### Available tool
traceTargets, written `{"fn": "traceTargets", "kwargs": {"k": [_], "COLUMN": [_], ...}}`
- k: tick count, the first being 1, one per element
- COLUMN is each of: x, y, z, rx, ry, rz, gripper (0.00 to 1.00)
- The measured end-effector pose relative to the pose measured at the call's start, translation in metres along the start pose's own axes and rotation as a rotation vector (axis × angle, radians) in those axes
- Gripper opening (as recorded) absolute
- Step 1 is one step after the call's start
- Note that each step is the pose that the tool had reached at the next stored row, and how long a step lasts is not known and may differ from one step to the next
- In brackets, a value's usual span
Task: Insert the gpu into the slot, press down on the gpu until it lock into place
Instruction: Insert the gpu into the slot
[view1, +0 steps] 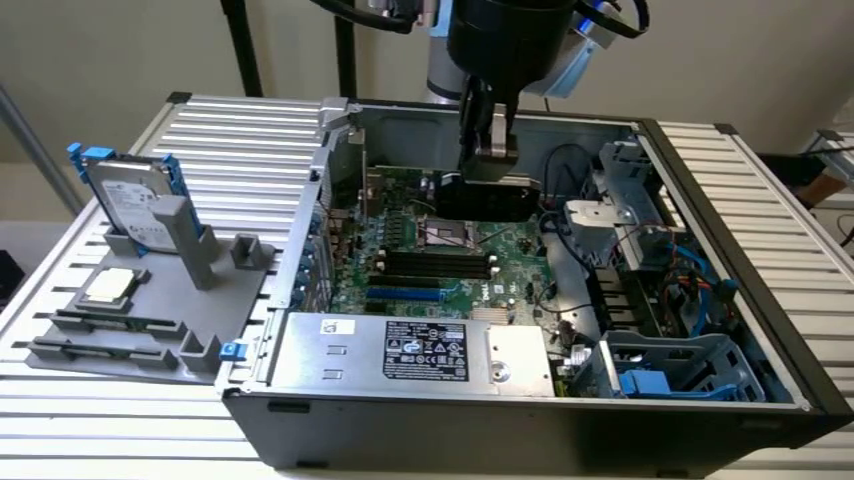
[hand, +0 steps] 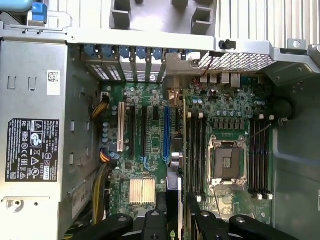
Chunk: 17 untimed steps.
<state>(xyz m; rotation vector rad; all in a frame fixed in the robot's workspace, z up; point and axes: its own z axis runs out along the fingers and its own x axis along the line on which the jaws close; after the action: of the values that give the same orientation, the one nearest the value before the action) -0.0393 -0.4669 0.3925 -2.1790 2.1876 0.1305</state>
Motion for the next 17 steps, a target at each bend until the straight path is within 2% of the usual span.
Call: {"fn": "traceTargets", "kwargs": {"k": [4,7,17], "x": [0.000,0.001,0.002], "y": [0.0047,0.0068,0.0112], "z": [0.0070,0.0124,0.0307], "rx": [0.0026,0.0044,0.0067], "ry": [0.0034,0.0039,0.0037], "rz": [0.026,0.046,0.053], "gripper": [0.26,0.26,0.26]}}
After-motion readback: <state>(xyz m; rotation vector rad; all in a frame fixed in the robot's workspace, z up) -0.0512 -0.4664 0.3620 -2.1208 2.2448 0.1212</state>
